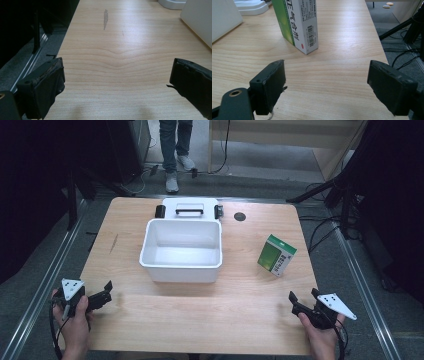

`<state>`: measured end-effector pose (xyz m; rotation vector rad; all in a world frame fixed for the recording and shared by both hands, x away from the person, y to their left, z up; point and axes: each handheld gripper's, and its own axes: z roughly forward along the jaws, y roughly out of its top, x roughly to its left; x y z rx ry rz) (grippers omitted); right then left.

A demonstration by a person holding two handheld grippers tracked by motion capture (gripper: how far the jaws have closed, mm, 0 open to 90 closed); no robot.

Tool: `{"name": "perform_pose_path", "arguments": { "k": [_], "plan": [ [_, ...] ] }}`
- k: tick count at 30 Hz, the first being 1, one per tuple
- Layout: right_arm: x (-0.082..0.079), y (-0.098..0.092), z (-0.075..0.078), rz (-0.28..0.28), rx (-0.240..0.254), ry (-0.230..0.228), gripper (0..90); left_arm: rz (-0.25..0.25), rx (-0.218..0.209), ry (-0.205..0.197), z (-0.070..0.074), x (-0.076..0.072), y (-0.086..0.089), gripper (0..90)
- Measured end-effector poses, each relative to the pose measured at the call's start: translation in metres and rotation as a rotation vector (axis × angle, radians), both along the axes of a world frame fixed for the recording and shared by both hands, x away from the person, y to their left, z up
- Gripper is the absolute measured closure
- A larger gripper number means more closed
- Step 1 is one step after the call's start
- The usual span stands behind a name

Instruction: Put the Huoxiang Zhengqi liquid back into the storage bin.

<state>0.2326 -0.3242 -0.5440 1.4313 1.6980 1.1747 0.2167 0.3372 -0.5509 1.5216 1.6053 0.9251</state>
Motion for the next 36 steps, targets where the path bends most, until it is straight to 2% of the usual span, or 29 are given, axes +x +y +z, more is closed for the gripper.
{"name": "perform_pose_path", "arguments": {
  "k": [14,18,27,28,30,31,35,36],
  "plan": [
    [-0.002,-0.001,0.006,0.019,0.013,0.005,14.4,-0.002,-0.005,-0.001,0.0,0.0,0.001,0.7],
    [-0.002,-0.001,0.01,0.022,-0.01,0.002,14.4,0.0,-0.003,0.0,0.0,0.0,0.0,0.7],
    [0.008,0.001,0.038,0.055,-0.091,0.051,15.3,-0.001,-0.005,-0.001,0.0,0.0,0.0,0.7],
    [0.011,0.002,0.047,0.064,-0.111,0.069,15.9,-0.001,-0.004,-0.001,0.0,0.0,0.001,0.7],
    [0.013,0.002,0.051,0.067,-0.123,0.08,16.0,-0.002,-0.005,-0.001,0.0,0.0,0.001,0.7],
    [0.016,0.002,0.059,0.083,-0.147,0.094,16.2,-0.002,-0.005,-0.001,0.0,0.0,0.001,0.7],
    [0.022,0.003,0.071,0.115,-0.182,0.132,16.7,-0.001,-0.003,0.001,0.0,0.0,0.001,0.7],
    [0.029,0.004,0.077,0.138,-0.218,0.171,17.1,0.0,-0.002,0.002,0.0,0.0,0.0,0.7]
  ]
}}
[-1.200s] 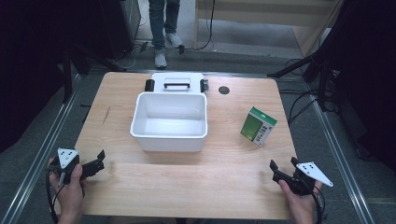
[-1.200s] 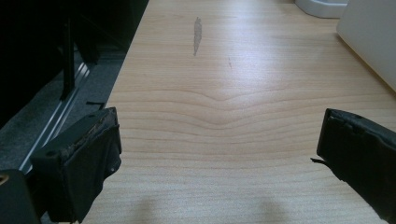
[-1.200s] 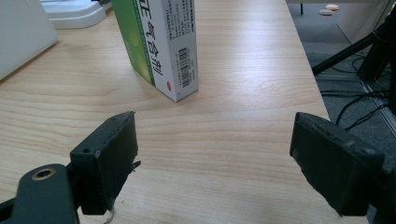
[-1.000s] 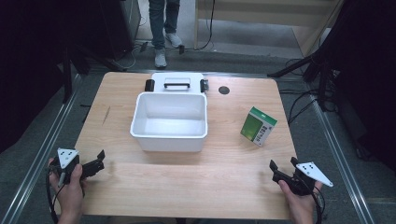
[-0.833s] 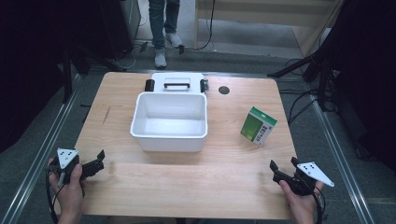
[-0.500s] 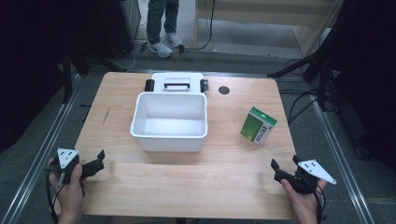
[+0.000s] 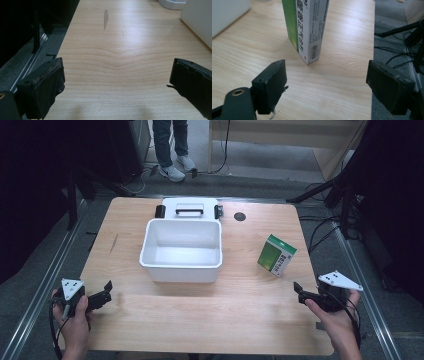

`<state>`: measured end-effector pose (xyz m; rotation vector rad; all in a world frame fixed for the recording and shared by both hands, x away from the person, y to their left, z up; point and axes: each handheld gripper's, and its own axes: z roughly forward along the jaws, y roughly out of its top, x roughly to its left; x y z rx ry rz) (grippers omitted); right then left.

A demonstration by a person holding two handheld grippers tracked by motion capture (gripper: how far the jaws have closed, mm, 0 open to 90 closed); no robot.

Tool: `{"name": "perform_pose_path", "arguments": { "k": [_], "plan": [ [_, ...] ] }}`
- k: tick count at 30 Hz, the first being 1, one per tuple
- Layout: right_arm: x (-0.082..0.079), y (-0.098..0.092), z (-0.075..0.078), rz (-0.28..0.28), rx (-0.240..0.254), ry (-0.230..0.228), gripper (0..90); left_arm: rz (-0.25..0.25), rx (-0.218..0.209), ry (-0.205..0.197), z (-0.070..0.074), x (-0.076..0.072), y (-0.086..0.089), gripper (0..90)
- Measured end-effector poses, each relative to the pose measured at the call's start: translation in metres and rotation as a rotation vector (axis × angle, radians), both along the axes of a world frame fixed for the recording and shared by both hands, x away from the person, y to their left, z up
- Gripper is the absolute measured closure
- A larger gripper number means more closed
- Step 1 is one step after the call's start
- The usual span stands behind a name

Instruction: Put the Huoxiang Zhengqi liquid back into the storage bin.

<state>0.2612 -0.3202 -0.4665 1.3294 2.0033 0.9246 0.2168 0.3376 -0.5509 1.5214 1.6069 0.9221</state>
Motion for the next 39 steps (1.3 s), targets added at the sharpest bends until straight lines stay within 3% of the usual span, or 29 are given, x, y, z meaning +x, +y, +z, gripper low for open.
{"name": "perform_pose_path", "arguments": {
  "k": [3,4,11,16,18,20,21,25,26,34,39],
  "plan": [
    [0.007,0.002,0.007,0.032,-0.041,0.041,18.1,0.001,0.001,0.0,0.0,0.0,0.0,0.7],
    [0.016,0.005,0.013,0.064,-0.093,0.11,18.7,-0.001,-0.001,-0.002,0.0,0.0,0.0,0.7],
    [0.048,0.013,0.032,0.171,-0.235,0.303,22.8,-0.003,-0.006,0.001,0.0,0.0,0.001,0.7],
    [0.072,0.022,0.046,0.205,-0.332,0.395,24.8,-0.005,-0.011,0.003,0.0,0.001,0.001,0.7],
    [0.077,0.025,0.049,0.218,-0.35,0.407,25.1,-0.004,-0.01,0.003,0.0,0.0,0.001,0.7],
    [0.09,0.031,0.06,0.251,-0.401,0.462,28.1,-0.006,-0.014,0.003,0.0,0.001,0.001,0.7],
    [0.09,0.031,0.06,0.251,-0.401,0.462,28.1,-0.006,-0.014,0.003,0.0,0.001,0.001,0.7],
    [0.107,0.037,0.07,0.278,-0.467,0.569,30.3,-0.008,-0.016,0.006,0.0,0.001,0.002,0.7],
    [0.114,0.04,0.074,0.286,-0.488,0.615,30.7,-0.007,-0.016,0.004,0.0,0.001,0.002,0.7],
    [0.137,0.054,0.087,0.338,-0.526,0.711,29.9,-0.006,-0.014,0.007,0.0,0.001,0.001,0.7],
    [0.149,0.064,0.088,0.356,-0.563,0.711,35.9,-0.008,-0.018,0.006,0.0,0.001,0.002,0.7]
  ]
}}
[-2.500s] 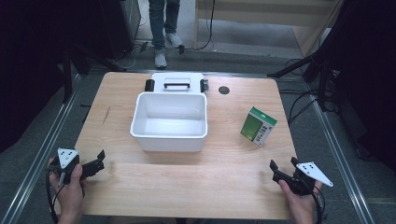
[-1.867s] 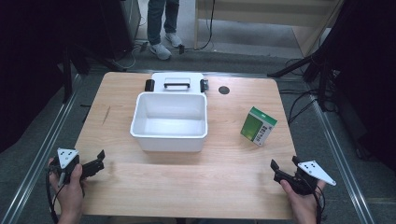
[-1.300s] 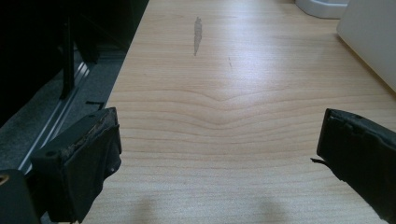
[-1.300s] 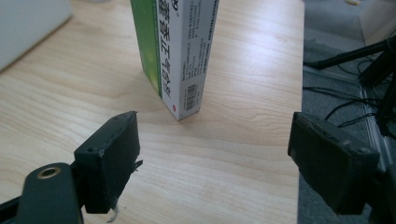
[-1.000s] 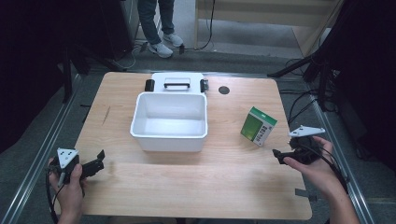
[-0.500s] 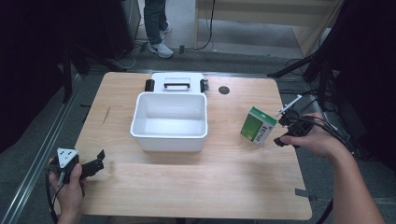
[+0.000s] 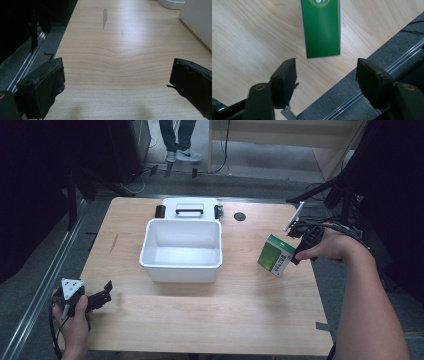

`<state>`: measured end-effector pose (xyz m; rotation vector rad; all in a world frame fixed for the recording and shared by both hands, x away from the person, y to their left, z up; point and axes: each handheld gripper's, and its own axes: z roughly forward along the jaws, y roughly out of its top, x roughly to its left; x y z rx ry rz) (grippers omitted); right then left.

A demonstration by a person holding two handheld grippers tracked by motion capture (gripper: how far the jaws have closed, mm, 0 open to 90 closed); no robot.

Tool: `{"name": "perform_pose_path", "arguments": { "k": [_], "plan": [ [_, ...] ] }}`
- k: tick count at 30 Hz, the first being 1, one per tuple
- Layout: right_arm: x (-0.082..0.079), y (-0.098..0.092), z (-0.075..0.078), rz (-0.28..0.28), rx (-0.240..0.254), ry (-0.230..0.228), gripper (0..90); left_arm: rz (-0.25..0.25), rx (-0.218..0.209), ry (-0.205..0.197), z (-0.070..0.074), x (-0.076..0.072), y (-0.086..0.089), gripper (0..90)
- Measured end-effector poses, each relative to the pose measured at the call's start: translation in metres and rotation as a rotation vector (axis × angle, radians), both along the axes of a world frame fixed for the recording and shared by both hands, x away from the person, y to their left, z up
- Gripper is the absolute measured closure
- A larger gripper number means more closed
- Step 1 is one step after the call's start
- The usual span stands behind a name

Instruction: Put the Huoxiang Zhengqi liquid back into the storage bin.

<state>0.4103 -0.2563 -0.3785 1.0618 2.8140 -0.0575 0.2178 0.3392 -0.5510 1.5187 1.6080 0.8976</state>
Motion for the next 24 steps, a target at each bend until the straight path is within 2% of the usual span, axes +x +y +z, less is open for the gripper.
{"name": "perform_pose_path", "arguments": {
  "k": [3,8,10,13,15,16,17,18,19,24],
  "plan": [
    [0.004,0.006,-0.001,0.01,-0.021,-0.014,38.7,-0.001,0.0,0.001,0.0,0.0,0.0,0.7],
    [0.007,0.011,-0.004,0.023,-0.017,-0.029,40.4,-0.001,-0.001,0.002,0.0,0.0,0.0,0.7],
    [0.009,0.012,-0.005,0.032,0.018,-0.042,45.5,-0.001,0.002,0.004,0.0,0.0,0.0,0.7],
    [0.01,0.011,-0.005,0.025,0.042,-0.052,47.8,-0.002,0.004,0.005,0.0,0.0,0.0,0.7],
    [0.012,0.011,-0.008,0.018,0.082,-0.053,50.9,0.0,0.004,0.004,0.0,0.0,0.0,0.7],
    [0.012,0.011,-0.008,0.018,0.082,-0.053,50.9,0.0,0.003,0.004,0.0,0.0,0.0,0.7],
    [0.013,0.01,-0.011,0.009,0.114,-0.046,52.3,-0.001,0.004,0.004,0.0,0.0,0.0,0.7],
    [0.013,0.01,-0.011,0.009,0.114,-0.046,52.3,-0.001,0.006,0.004,0.0,0.0,0.0,0.7],
    [0.014,0.01,-0.014,0.007,0.147,-0.031,55.3,-0.001,0.005,0.004,0.0,0.0,0.0,0.7],
    [0.016,0.014,-0.02,0.014,0.171,-0.029,58.7,-0.003,0.003,0.006,0.0,0.0,0.0,0.7]
  ]
}}
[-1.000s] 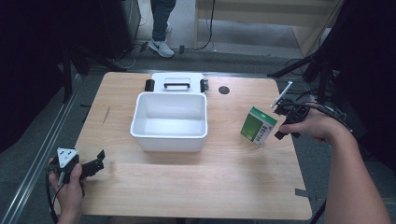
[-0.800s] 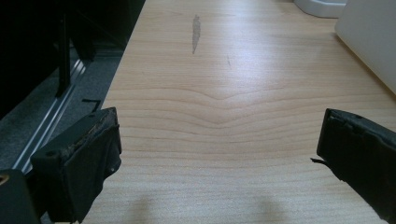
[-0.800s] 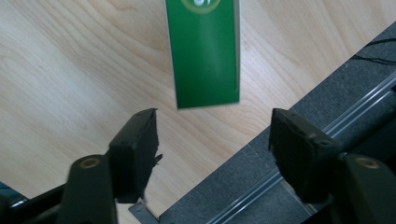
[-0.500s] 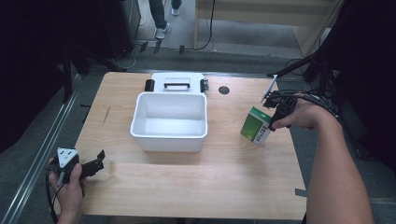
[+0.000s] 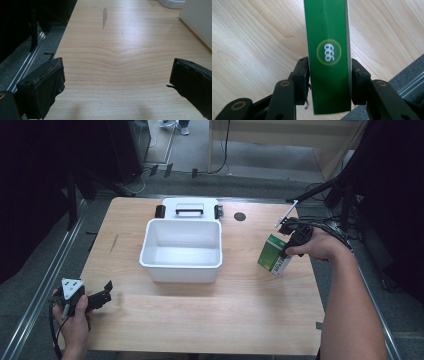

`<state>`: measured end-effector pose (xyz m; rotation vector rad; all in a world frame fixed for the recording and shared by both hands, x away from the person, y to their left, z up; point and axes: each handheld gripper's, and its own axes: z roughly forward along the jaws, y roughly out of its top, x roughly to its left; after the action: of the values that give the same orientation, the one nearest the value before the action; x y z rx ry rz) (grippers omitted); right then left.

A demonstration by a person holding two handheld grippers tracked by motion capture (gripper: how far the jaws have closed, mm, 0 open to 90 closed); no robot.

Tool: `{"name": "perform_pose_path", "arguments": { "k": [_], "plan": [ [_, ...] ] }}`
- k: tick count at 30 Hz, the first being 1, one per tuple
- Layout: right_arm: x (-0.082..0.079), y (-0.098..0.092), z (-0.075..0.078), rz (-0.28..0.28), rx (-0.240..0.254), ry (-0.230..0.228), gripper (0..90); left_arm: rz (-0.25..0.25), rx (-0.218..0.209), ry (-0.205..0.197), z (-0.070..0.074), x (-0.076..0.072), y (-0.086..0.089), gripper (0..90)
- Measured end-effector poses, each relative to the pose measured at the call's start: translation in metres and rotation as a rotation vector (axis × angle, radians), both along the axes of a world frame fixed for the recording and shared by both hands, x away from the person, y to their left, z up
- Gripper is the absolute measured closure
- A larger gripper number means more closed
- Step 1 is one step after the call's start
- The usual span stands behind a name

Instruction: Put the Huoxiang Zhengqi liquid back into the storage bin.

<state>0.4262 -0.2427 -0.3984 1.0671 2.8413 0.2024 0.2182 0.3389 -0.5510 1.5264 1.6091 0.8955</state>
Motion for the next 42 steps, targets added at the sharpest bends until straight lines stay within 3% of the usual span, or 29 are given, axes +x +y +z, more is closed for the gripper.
{"name": "perform_pose_path", "arguments": {
  "k": [7,10,14,17,18,20,26,31,33,37,42],
  "plan": [
    [-0.002,0.006,-0.001,0.038,0.054,-0.014,64.0,0.0,0.0,-0.002,0.0,0.0,0.0,0.7],
    [-0.004,0.01,0.002,0.093,0.058,-0.048,64.5,0.0,0.001,-0.002,0.0,0.0,0.0,0.7],
    [-0.005,0.01,0.01,0.107,0.076,-0.085,64.6,-0.001,0.0,-0.001,0.0,0.0,0.0,0.7],
    [-0.007,0.013,0.024,0.151,0.106,-0.099,64.7,-0.002,0.0,0.001,0.0,0.0,0.0,0.7],
    [-0.007,0.013,0.024,0.151,0.106,-0.099,64.7,-0.002,0.0,0.001,0.0,0.0,0.0,0.7],
    [-0.01,0.02,0.035,0.218,0.092,-0.116,64.8,-0.002,0.002,0.003,0.0,0.0,0.0,0.7],
    [-0.014,0.035,0.055,0.316,0.068,-0.146,64.8,-0.001,0.002,0.001,0.0,0.0,0.0,0.7],
    [-0.016,0.046,0.073,0.392,0.097,-0.164,64.8,-0.004,0.001,0.002,0.0,0.0,0.0,0.8],
    [-0.018,0.048,0.077,0.398,0.101,-0.164,64.8,-0.003,0.0,0.003,0.0,0.0,0.0,0.7],
    [-0.021,0.061,0.093,0.473,0.092,-0.179,64.8,-0.001,0.001,0.003,0.0,0.0,0.0,0.7],
    [-0.024,0.073,0.107,0.506,0.086,-0.18,64.7,-0.002,0.003,0.005,0.0,0.0,0.0,0.7]
  ]
}}
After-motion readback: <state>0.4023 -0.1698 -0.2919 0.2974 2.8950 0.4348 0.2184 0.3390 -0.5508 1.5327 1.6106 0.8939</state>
